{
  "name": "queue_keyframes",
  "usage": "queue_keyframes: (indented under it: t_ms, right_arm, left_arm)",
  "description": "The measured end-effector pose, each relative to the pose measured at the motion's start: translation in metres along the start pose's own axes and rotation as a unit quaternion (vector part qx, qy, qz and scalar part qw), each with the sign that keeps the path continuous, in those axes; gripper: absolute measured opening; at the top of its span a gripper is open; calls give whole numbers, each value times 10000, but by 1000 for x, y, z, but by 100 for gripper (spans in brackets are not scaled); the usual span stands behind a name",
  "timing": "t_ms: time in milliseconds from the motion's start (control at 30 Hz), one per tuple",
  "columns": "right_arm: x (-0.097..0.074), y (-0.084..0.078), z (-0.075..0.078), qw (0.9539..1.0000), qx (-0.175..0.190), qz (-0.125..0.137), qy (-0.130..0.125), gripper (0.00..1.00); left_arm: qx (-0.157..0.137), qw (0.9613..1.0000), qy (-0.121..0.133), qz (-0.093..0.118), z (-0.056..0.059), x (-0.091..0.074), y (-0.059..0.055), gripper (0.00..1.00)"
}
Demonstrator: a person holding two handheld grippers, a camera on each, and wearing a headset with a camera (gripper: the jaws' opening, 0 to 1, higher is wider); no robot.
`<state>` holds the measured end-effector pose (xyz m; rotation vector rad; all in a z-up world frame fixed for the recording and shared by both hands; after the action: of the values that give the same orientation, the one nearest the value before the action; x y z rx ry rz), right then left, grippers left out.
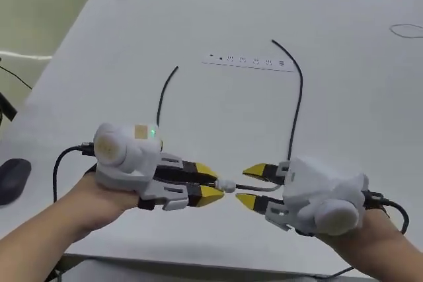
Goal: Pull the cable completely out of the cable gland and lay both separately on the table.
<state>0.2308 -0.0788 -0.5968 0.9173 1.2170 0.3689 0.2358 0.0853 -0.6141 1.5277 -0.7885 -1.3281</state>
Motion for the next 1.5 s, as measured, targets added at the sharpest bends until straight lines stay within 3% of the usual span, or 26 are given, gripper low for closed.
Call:
queue_keyframes:
  t_ms: [67,167,533,667,1167,1500]
  right_arm:
    - [-1,-3,1,9997,218,-83,-73,15]
    - [-1,-3,0,9997,209,-20,-128,14]
    - [1,0,0,9987,239,45,-458,2]
    - [-1,3,1,9982,277,105,-530,2]
    - [2,4,2,9980,254,126,-556,1]
    - [4,0,7,9972,558,181,-472,0]
  left_arm:
    - [118,9999,40,-42,-2,1,1,15]
    - [217,9997,19,-68,-2,1,4,15]
    - [203,9996,163,48,-7,2,10,15]
    - [180,9996,198,101,-10,2,12,15]
    - [195,9996,220,28,-11,7,13,15]
    - [187,9995,247,32,-12,8,12,15]
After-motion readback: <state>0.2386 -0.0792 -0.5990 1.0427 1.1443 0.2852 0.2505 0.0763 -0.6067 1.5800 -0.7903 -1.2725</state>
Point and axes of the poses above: the centre of the closed fingertips' face, and the gripper's own axes: x roughly forward along the fingers, z roughly to its right, y roughly out of its top, the point moved 9 cm from there along -x, roughly backward along the fingers, and after that the axes turned 14 degrees about x, right-handed, at the moved point
